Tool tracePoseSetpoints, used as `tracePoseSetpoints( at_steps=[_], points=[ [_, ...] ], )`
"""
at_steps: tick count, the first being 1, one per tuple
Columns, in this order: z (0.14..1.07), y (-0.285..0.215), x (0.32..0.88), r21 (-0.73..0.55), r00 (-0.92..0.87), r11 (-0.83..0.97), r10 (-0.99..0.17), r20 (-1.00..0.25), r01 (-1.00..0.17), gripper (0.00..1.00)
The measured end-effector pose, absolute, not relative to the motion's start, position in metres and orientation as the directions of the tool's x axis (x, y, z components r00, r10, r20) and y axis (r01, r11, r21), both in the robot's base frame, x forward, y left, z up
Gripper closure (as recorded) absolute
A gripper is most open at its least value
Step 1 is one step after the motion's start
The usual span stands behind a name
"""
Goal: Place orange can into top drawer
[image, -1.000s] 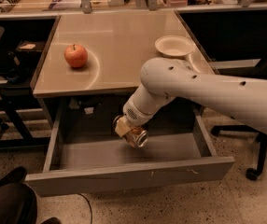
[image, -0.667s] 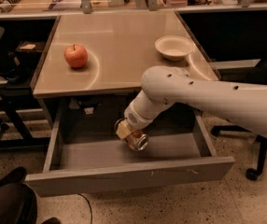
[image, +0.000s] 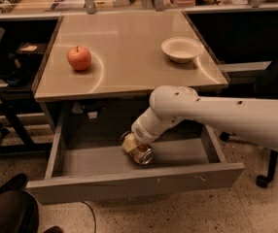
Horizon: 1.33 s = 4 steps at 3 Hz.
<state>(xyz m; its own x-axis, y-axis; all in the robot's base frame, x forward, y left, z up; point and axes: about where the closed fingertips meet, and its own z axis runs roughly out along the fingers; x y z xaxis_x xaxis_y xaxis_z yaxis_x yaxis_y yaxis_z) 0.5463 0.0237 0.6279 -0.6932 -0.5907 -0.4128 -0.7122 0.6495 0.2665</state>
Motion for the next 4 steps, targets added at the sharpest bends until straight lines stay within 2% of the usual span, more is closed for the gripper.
tracePoseSetpoints(
  at_steps=[1, 4],
  points=[
    [0.6279, 0.0237, 0.5463, 0.267, -0.693, 0.649, -0.591, -0.413, -0.712, 0.81],
    [0.6279, 0.0237, 0.5462, 0.267, -0.693, 0.649, -0.591, -0.413, -0.712, 0.11]
  ],
)
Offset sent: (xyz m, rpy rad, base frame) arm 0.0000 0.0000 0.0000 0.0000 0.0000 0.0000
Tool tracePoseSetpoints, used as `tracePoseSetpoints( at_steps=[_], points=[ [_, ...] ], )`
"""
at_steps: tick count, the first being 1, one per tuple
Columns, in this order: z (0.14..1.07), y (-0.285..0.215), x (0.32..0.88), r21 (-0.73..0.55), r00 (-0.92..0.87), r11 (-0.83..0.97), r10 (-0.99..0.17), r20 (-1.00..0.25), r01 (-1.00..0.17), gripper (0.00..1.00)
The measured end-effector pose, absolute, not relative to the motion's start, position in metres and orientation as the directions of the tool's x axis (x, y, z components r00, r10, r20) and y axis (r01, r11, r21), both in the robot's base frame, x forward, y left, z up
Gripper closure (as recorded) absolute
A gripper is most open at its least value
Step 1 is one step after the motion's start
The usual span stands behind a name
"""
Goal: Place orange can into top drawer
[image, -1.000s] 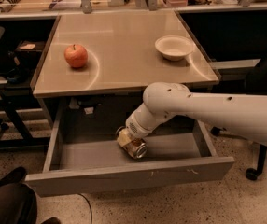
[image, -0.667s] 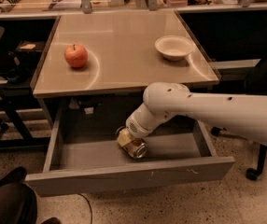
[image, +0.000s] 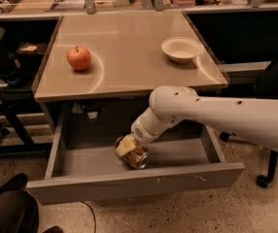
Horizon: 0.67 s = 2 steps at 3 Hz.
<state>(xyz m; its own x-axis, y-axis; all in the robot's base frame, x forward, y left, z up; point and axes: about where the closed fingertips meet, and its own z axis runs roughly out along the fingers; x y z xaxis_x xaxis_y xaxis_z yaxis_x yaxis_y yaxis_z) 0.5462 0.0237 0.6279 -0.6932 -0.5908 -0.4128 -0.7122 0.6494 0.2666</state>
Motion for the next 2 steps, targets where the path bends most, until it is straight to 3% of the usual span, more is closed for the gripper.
tracePoseSetpoints(
  at_steps=[1, 2],
  points=[
    [0.6279, 0.0238, 0.5462, 0.267, -0.693, 0.649, -0.591, -0.413, -0.712, 0.0],
    [0.6279, 0.0238, 0.5462, 0.267, -0.693, 0.649, -0.591, -0.413, -0.712, 0.0]
  ],
)
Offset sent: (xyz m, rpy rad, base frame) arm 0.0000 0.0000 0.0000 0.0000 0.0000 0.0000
